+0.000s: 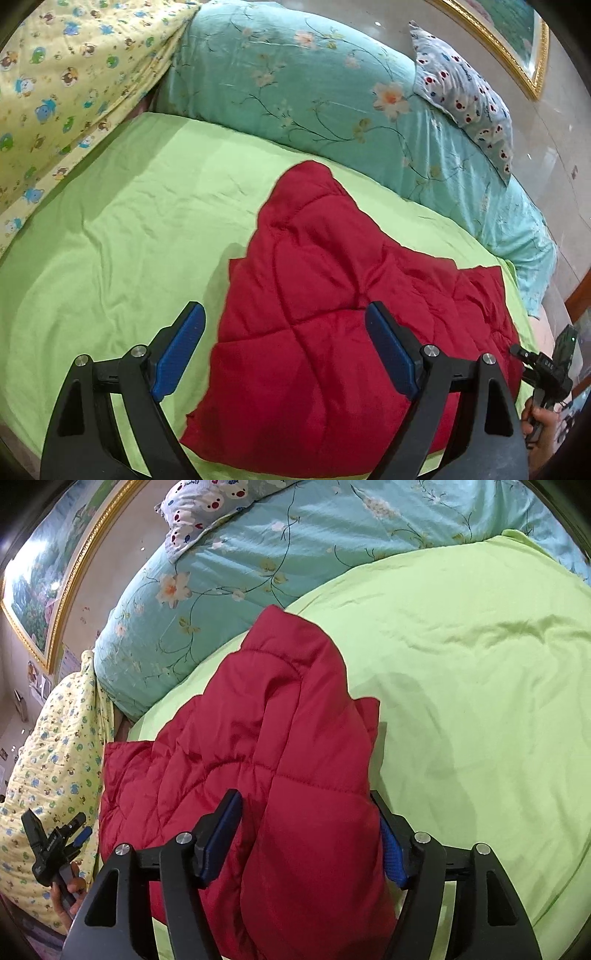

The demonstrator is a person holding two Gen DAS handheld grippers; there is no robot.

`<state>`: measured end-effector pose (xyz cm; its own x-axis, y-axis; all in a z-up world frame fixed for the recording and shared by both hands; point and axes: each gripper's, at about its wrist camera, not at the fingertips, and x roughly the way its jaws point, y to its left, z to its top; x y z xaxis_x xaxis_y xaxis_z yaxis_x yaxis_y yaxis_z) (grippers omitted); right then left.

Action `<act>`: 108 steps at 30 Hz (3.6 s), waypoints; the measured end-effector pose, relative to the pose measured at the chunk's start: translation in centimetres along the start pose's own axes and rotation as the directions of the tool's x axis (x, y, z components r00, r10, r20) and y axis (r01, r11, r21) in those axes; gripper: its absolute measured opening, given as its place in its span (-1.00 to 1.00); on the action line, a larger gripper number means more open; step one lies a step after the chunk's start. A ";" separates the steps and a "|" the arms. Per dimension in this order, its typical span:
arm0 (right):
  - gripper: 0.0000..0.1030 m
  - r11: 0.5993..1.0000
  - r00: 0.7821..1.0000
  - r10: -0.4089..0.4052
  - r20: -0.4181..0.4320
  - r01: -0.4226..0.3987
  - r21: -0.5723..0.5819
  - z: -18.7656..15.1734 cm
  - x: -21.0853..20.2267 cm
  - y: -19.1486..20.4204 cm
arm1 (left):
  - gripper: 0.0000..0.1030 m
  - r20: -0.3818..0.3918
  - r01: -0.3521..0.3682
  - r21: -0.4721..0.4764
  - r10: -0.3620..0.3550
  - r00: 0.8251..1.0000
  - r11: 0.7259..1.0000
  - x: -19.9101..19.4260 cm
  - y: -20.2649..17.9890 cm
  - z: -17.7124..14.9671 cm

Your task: Fold large clothes

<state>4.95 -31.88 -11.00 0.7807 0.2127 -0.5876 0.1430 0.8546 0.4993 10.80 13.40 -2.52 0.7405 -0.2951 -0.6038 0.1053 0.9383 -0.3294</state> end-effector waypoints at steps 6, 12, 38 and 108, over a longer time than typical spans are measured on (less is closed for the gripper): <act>0.48 1.000 1.000 -0.003 0.007 0.003 -0.028 1.4 -0.1 0.2 | 0.74 -0.058 0.026 0.020 -0.025 0.998 0.999 1.8 -0.1 0.7; 0.52 0.991 1.000 -0.009 -0.020 0.006 -0.131 5.2 2.2 2.0 | 0.74 -0.163 0.134 -0.031 -0.137 0.977 0.990 6.1 0.5 3.7; -0.75 0.960 0.972 -0.190 0.135 0.213 -0.180 11.4 4.0 5.2 | -0.65 -0.048 -0.050 0.174 0.060 0.997 0.983 10.0 -5.5 9.5; 0.26 0.921 0.984 -0.171 -0.041 0.144 -0.361 -2.6 5.6 10.4 | -0.18 -0.175 0.101 0.179 -0.069 0.982 0.979 5.3 -9.0 -3.1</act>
<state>9.22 -20.63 -10.72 0.7190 0.0832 -0.6900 0.0247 0.9891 0.1450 11.71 2.86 -5.04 0.6035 -0.3863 -0.6976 0.2967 0.9208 -0.2532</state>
